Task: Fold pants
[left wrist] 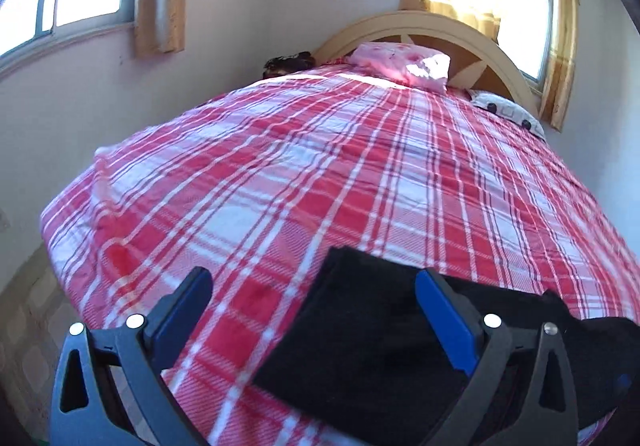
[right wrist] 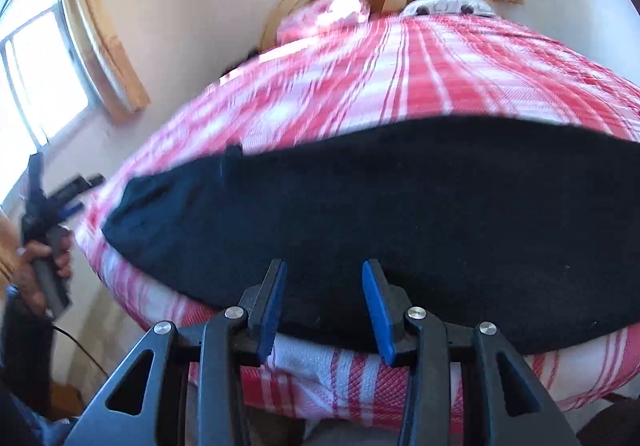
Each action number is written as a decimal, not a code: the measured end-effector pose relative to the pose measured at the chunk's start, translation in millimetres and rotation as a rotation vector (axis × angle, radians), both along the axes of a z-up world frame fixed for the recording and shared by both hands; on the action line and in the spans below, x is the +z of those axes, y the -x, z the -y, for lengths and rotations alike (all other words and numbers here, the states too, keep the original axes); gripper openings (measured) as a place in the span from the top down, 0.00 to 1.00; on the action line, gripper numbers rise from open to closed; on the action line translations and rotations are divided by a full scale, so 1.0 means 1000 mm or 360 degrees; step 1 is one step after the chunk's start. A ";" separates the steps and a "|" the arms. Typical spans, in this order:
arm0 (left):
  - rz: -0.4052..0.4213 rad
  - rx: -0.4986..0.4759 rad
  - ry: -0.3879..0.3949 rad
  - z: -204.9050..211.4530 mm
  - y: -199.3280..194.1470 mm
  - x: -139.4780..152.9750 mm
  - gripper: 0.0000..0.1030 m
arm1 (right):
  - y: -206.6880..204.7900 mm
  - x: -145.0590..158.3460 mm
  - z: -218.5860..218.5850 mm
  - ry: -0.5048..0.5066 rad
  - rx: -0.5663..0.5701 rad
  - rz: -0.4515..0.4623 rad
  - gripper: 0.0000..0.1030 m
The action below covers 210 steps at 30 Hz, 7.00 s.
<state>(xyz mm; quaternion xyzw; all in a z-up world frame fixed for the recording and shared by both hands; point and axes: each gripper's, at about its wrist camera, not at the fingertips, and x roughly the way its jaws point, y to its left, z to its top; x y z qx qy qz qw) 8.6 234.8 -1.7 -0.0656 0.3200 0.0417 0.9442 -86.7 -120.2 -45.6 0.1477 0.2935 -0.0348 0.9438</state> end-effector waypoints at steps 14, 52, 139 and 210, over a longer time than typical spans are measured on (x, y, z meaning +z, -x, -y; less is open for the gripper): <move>-0.0346 0.0171 -0.0076 0.034 -0.027 -0.052 0.00 | 0.133 0.027 0.228 -0.0172 -0.1117 0.0299 0.60; -0.0215 0.0028 -0.0157 0.097 0.010 -0.007 0.00 | 0.209 -0.030 0.334 -0.0801 -0.1236 0.0354 0.90; -0.0101 -0.0978 -0.0244 0.345 0.061 -0.036 0.00 | 0.019 0.006 0.159 0.0126 -0.0464 0.0159 0.78; 0.0064 0.0373 0.0530 -0.018 0.075 -0.046 0.28 | -0.047 -0.037 -0.099 0.0239 0.0487 0.0224 0.47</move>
